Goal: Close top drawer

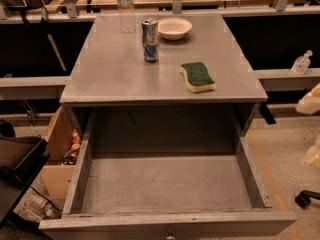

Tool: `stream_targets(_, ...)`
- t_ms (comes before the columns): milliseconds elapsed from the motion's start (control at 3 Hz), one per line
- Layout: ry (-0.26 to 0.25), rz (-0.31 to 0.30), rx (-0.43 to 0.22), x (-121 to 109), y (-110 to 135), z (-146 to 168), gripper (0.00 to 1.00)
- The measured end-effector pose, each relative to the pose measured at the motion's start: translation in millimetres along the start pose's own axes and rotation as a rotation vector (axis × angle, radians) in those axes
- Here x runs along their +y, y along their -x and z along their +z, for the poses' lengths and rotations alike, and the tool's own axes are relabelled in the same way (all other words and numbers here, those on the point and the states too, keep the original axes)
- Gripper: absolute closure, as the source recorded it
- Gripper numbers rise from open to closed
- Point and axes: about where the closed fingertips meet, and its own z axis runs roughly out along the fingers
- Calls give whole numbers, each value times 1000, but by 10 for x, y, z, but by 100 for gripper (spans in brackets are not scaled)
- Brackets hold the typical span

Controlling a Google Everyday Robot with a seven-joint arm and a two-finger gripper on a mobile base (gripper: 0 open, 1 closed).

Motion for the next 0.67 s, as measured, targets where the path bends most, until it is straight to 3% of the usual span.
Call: stream_targets(667, 36, 9, 13, 891, -133, 594, 87)
